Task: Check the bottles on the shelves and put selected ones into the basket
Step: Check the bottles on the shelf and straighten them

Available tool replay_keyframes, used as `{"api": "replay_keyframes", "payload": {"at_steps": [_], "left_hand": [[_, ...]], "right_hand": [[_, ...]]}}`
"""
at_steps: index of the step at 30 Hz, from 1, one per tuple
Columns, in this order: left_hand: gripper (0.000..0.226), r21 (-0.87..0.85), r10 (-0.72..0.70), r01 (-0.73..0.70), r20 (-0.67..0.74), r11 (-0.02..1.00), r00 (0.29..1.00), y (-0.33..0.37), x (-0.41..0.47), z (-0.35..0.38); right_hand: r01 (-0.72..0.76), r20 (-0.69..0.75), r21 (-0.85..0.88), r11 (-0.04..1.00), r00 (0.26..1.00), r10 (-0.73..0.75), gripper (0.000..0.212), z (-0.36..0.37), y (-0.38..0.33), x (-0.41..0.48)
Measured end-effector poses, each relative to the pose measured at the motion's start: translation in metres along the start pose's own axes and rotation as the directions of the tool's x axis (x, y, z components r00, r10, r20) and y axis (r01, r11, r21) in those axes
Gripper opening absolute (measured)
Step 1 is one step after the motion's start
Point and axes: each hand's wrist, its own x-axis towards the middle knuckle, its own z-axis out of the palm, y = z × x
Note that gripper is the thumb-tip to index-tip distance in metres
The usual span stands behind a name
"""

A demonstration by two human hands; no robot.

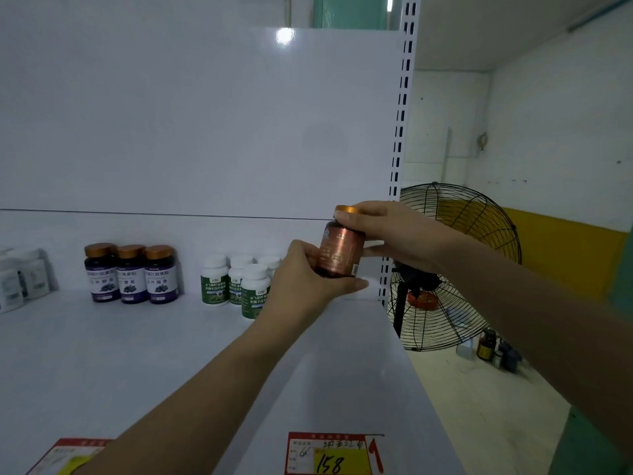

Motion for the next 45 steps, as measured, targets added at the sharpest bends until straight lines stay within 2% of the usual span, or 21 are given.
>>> {"api": "replay_keyframes", "payload": {"at_steps": [4, 7, 9, 11, 13, 16, 18, 20, 23, 25, 27, 29, 32, 34, 36, 39, 42, 45], "left_hand": [[0.052, -0.117, -0.066, 0.089, 0.187, 0.989, 0.98, -0.004, 0.0, -0.009], [0.039, -0.096, -0.015, 0.036, 0.206, 0.995, 0.978, -0.006, 0.005, -0.014], [0.038, -0.053, 0.023, -0.012, 0.201, 0.999, 0.979, -0.007, 0.009, -0.015], [0.04, 0.005, 0.073, -0.076, 0.213, 0.997, 0.974, -0.008, 0.01, -0.015], [0.044, 0.056, 0.141, -0.154, 0.193, 0.986, 0.971, -0.011, 0.012, -0.014], [0.047, 0.108, 0.254, -0.259, 0.057, 0.96, 0.965, -0.013, 0.017, -0.012], [0.048, 0.052, 0.332, -0.33, -0.03, 0.942, 0.943, -0.011, 0.02, -0.011], [0.05, 0.053, 0.387, -0.384, -0.066, 0.922, 0.92, -0.007, 0.02, -0.008], [0.054, 0.077, 0.421, -0.416, -0.06, 0.906, 0.905, -0.006, 0.023, -0.006], [0.057, 0.077, 0.443, -0.439, -0.043, 0.895, 0.896, -0.004, 0.026, -0.007], [0.058, 0.03, 0.421, -0.42, -0.003, 0.907, 0.907, 0.001, 0.028, -0.01], [0.056, -0.1, 0.312, -0.304, 0.073, 0.947, 0.947, 0.011, 0.029, -0.015], [0.041, -0.171, 0.137, -0.106, 0.184, 0.98, 0.973, 0.028, 0.03, -0.026], [0.047, -0.206, 0.03, 0.015, 0.215, 0.978, 0.976, 0.034, 0.032, -0.031], [0.058, -0.254, -0.095, 0.158, 0.245, 0.954, 0.965, 0.035, 0.032, -0.032], [0.063, -0.197, -0.256, 0.321, 0.298, 0.926, 0.92, 0.031, 0.029, -0.031], [0.066, -0.168, -0.318, 0.382, 0.314, 0.909, 0.895, 0.023, 0.026, -0.03], [0.066, -0.153, -0.34, 0.405, 0.327, 0.902, 0.882, 0.018, 0.027, -0.028]], "right_hand": [[0.033, -0.036, 0.087, 0.996, 0.999, -0.03, 0.026, -0.007, 0.002, 0.0], [0.056, -0.032, 0.101, 0.993, 0.998, -0.053, 0.04, -0.008, 0.006, -0.002], [0.08, -0.053, 0.133, 0.988, 0.996, -0.074, 0.052, -0.004, 0.01, -0.004], [0.141, -0.098, 0.077, 0.987, 0.986, -0.133, 0.057, -0.001, 0.013, -0.008], [0.245, -0.116, -0.065, 0.967, 0.961, -0.251, 0.051, 0.003, 0.014, -0.015], [0.432, -0.103, -0.25, 0.867, 0.878, -0.467, 0.047, 0.012, 0.014, -0.027], [0.553, -0.072, -0.484, 0.678, 0.747, -0.66, 0.047, 0.017, 0.02, -0.033], [0.574, -0.047, -0.621, 0.534, 0.652, -0.756, 0.047, 0.019, 0.025, -0.037], [0.578, -0.076, -0.633, 0.514, 0.615, -0.785, 0.047, 0.016, 0.027, -0.04], [0.583, -0.1, -0.601, 0.547, 0.624, -0.775, 0.049, 0.014, 0.022, -0.039], [0.56, -0.176, -0.481, 0.675, 0.692, -0.7, 0.052, 0.01, 0.011, -0.037], [0.47, -0.264, -0.342, 0.814, 0.783, -0.563, 0.049, 0.003, -0.005, -0.031], [0.216, -0.336, -0.26, 0.941, 0.893, -0.298, 0.037, -0.009, -0.025, -0.013], [0.055, -0.324, -0.082, 0.995, 0.943, -0.078, 0.041, -0.013, -0.029, -0.001], [-0.112, -0.246, 0.128, 0.985, 0.959, 0.141, 0.037, -0.011, -0.025, 0.007], [-0.338, -0.166, 0.243, 0.909, 0.909, 0.383, 0.033, -0.004, -0.012, 0.012], [-0.449, -0.111, 0.269, 0.852, 0.864, 0.491, 0.052, -0.002, 0.003, 0.015], [-0.456, -0.086, 0.26, 0.851, 0.867, 0.491, 0.051, -0.003, 0.01, 0.016]]}}
